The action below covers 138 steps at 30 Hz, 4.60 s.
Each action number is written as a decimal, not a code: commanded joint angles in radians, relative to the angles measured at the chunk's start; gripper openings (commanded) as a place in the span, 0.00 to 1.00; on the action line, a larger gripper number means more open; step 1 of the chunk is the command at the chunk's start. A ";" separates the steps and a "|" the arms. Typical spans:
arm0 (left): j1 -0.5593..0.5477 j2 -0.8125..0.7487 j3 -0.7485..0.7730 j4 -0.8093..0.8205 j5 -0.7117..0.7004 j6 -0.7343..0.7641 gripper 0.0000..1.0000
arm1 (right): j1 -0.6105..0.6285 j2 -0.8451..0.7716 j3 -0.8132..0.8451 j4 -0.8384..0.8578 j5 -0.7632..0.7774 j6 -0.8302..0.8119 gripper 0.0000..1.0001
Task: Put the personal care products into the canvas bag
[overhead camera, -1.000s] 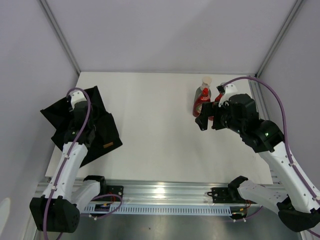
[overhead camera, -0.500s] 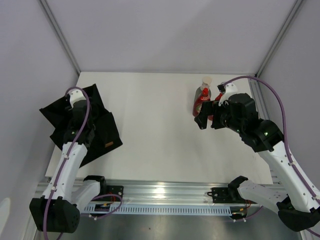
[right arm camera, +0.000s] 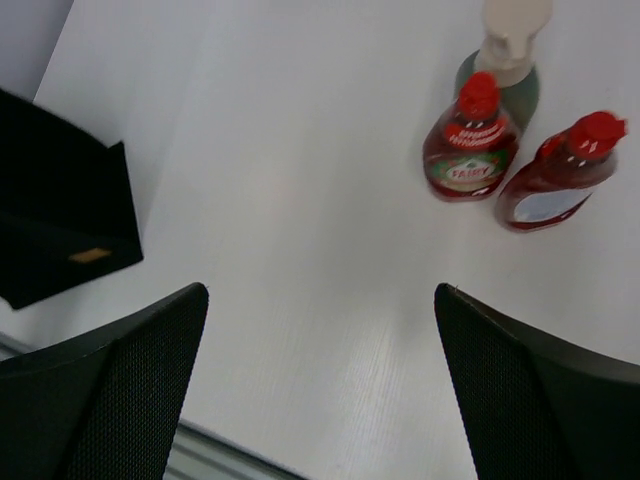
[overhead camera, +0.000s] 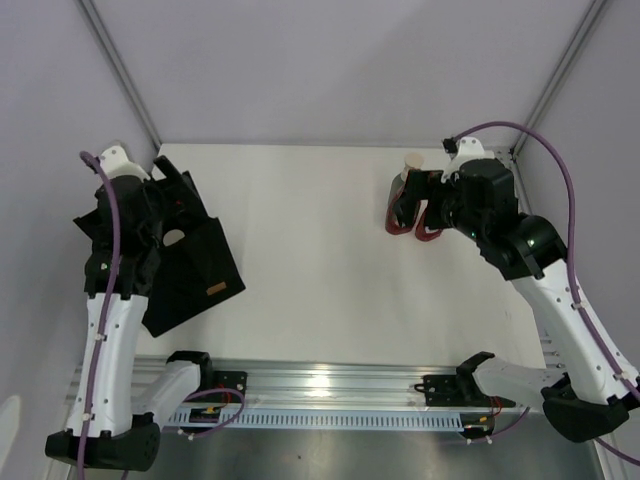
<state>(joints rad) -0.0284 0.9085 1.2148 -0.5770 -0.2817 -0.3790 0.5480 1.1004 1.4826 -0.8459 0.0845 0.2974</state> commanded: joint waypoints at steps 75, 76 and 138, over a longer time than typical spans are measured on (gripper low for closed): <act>-0.617 -0.125 0.074 -0.297 0.133 -0.135 0.99 | -0.338 0.496 -0.122 0.162 0.149 0.012 0.63; -0.617 -0.129 0.071 -0.299 0.131 -0.135 0.99 | -0.335 0.497 -0.123 0.160 0.156 0.022 0.68; -0.738 -0.006 -0.121 -0.175 0.000 -0.310 0.99 | 0.163 0.460 0.380 0.021 0.236 0.302 0.85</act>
<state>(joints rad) -0.6991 0.8089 1.0195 -0.7891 -0.2176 -0.6117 0.7956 1.6863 1.8591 -0.8082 0.3496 0.6250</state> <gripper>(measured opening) 0.993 0.846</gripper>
